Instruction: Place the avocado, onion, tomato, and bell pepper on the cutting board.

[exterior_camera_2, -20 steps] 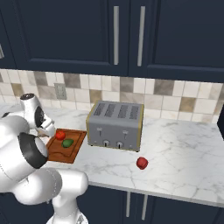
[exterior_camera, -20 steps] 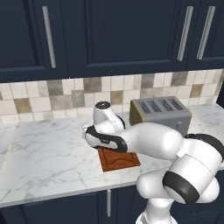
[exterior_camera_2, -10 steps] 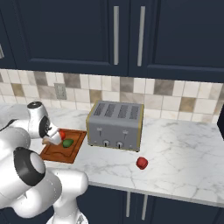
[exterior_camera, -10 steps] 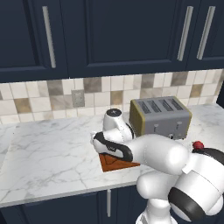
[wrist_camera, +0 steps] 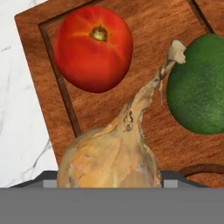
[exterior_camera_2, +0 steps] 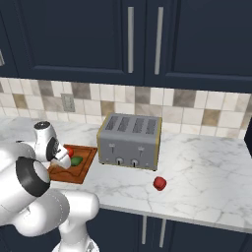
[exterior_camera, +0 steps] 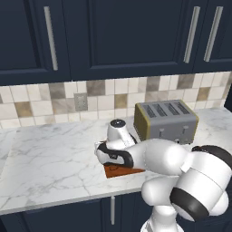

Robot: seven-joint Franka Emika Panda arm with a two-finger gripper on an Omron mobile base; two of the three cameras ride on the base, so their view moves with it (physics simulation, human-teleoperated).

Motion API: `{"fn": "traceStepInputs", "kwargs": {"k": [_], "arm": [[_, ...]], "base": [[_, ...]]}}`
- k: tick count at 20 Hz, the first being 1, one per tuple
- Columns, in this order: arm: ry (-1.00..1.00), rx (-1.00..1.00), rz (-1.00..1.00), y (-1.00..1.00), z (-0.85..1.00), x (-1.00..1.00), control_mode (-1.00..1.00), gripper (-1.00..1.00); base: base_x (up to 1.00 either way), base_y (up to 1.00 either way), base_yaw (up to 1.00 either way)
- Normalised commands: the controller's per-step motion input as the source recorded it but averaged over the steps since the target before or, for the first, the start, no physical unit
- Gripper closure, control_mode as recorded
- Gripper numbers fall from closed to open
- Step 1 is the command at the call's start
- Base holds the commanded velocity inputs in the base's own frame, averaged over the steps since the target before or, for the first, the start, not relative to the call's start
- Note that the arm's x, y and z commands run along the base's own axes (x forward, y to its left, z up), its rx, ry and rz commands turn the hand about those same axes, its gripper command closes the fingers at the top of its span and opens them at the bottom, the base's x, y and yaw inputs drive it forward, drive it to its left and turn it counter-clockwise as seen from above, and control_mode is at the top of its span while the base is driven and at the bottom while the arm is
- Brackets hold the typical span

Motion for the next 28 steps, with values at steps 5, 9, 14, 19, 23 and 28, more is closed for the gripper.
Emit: {"fn": "traceStepInputs", "kwargs": {"k": [5, 9, 14, 19, 23, 28], "arm": [[0.0, -0.01, 0.0, 0.0, -0.01, 0.0, -1.0, -1.0], [0.0, 0.0, 0.0, 0.0, 0.29, 0.0, -1.0, -1.0], [0.0, 0.0, -0.01, 0.0, 0.42, 0.0, -1.0, -1.0], [0.05, -0.01, -0.04, -0.31, 0.59, -0.28, -1.0, -1.0], [0.02, -0.07, -0.05, -0.78, 0.41, -0.65, -1.0, -1.0], [0.02, -0.1, -0.08, -0.83, 0.36, -0.47, -1.0, -1.0]], "base": [[0.0, 0.0, 0.0], [0.0, 0.0, 0.0], [0.0, 0.0, 0.0], [0.0, 0.0, 0.0], [0.0, 0.0, 0.0], [0.0, 0.0, 0.0]]}}
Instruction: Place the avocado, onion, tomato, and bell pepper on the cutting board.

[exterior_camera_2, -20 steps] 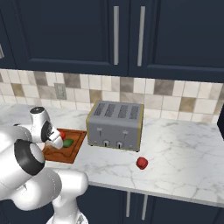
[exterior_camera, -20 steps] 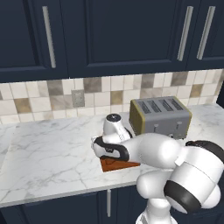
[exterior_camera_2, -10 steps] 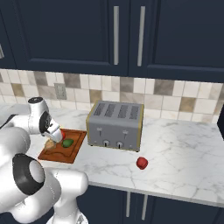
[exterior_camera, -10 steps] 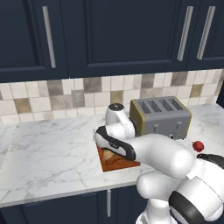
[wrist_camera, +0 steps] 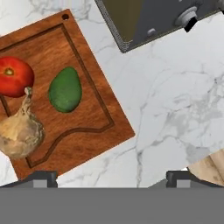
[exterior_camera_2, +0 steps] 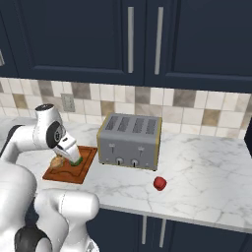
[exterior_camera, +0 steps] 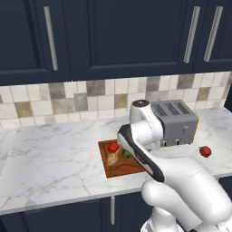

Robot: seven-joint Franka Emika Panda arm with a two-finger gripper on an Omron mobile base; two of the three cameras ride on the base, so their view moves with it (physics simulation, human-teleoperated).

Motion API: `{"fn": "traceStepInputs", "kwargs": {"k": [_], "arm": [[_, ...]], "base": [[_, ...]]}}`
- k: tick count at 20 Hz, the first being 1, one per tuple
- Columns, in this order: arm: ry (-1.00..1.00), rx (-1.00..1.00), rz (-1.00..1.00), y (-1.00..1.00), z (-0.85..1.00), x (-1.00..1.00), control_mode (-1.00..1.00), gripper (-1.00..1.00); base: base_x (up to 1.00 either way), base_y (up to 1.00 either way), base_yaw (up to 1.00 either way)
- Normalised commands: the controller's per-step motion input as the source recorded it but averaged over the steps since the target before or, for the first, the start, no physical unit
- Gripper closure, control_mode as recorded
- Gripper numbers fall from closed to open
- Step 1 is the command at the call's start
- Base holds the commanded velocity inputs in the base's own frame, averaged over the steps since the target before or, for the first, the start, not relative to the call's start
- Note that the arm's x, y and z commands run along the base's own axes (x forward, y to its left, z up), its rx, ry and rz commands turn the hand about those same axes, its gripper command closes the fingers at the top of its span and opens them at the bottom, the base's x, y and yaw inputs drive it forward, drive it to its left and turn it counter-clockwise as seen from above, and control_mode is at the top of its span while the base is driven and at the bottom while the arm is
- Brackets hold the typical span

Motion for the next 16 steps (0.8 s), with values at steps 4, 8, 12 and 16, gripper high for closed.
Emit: {"fn": "traceStepInputs", "kwargs": {"k": [4, 8, 12, 16], "arm": [[-0.01, -0.11, -0.07, -0.98, 0.1, -0.18, -1.0, -1.0], [-0.04, -0.04, -0.07, -1.0, 0.02, -0.07, -1.0, -1.0], [-0.05, -0.01, -0.07, -1.0, 0.08, -0.02, -1.0, -1.0], [-0.03, 0.0, -0.07, -1.0, 0.15, 0.0, -1.0, -1.0]], "base": [[0.0, 0.0, 0.0], [0.0, 0.0, 0.0], [0.0, 0.0, 0.0], [0.0, 0.0, 0.0]]}}
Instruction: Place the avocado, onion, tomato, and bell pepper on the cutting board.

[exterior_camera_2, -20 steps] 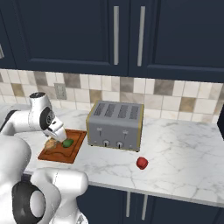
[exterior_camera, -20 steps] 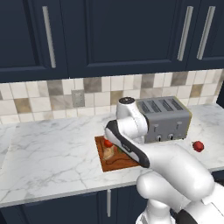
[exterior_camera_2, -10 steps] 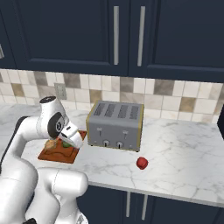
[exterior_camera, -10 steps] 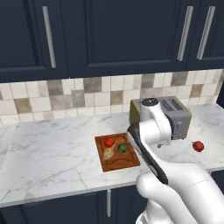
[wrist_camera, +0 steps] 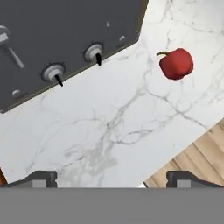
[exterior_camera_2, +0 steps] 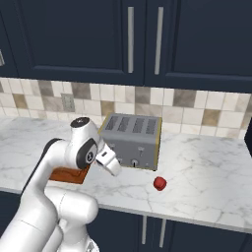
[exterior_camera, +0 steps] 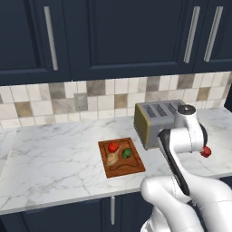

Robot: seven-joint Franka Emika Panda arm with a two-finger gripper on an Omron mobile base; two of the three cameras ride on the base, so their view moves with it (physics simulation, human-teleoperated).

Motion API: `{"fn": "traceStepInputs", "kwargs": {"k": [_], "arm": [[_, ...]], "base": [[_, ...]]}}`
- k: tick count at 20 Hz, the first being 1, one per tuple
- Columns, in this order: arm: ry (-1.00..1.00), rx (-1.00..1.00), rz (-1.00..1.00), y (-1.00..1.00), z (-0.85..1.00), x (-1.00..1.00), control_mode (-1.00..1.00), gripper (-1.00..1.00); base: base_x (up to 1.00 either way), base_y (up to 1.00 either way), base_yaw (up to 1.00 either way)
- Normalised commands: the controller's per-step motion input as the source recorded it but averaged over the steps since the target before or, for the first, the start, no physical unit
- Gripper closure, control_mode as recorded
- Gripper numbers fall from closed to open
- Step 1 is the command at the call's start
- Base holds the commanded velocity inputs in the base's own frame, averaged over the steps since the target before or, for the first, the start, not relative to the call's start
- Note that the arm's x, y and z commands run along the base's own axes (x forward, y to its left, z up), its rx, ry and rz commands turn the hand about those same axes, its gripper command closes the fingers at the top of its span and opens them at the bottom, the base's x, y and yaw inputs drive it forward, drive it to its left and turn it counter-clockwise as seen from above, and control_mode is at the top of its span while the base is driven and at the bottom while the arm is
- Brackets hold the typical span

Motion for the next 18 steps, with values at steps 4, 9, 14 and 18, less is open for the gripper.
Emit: {"fn": "traceStepInputs", "kwargs": {"k": [4, 9, 14, 18], "arm": [[-0.03, 0.0, -0.08, -1.0, 0.07, 0.0, -1.0, -1.0], [-0.03, 0.0, -0.08, -1.0, 0.0, 0.01, -1.0, -1.0], [-0.01, 0.02, -0.04, -0.96, 0.0, 0.27, -1.0, -1.0], [-0.04, 0.07, 0.11, -0.38, -0.07, 0.73, -1.0, -1.0]], "base": [[0.0, 0.0, 0.0], [0.0, 0.0, 0.0], [0.0, 0.0, 0.0], [0.0, 0.0, 0.0]]}}
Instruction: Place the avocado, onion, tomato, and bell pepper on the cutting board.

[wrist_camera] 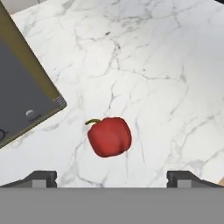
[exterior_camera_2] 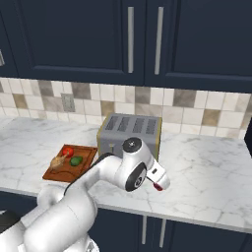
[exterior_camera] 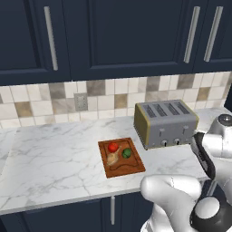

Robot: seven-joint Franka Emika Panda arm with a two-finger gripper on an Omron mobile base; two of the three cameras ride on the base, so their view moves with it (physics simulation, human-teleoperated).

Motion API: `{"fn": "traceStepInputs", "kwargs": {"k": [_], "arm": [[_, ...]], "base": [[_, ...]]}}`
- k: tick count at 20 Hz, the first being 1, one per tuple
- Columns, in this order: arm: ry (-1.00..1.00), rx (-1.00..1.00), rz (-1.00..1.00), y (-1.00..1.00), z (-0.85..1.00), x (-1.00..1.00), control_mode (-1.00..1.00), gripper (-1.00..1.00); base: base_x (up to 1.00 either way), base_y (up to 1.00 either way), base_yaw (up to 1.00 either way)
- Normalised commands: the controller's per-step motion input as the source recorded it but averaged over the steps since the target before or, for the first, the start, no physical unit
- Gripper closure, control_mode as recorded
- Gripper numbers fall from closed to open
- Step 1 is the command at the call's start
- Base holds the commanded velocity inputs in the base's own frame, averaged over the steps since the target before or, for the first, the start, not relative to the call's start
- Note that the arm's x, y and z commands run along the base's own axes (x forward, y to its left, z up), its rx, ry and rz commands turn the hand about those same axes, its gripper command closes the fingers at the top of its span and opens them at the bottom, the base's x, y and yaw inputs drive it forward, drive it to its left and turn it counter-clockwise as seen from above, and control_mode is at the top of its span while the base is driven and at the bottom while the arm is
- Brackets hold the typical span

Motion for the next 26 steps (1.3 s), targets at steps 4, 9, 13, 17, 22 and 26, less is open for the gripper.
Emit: {"fn": "traceStepInputs", "kwargs": {"k": [4, 9, 13, 17, 22, 26], "arm": [[0.0, 0.04, 0.09, -0.19, -0.1, 0.32, -1.0, -1.0], [0.03, -0.02, 0.0, -0.06, -0.19, 0.03, -1.0, -1.0], [0.06, 0.0, 0.02, -0.07, -0.35, 0.09, -1.0, -1.0], [0.02, 0.03, 0.03, -0.08, -0.33, 0.16, -1.0, -1.0], [-0.03, 0.01, 0.03, -0.15, -0.3, 0.29, -1.0, -1.0], [-0.03, 0.0, 0.01, -0.26, -0.3, 0.26, -1.0, -1.0]], "base": [[0.0, 0.0, 0.0], [0.0, 0.0, 0.0], [0.0, 0.0, 0.0], [0.0, 0.0, 0.0], [0.0, 0.0, 0.0], [0.0, 0.0, 0.0]]}}
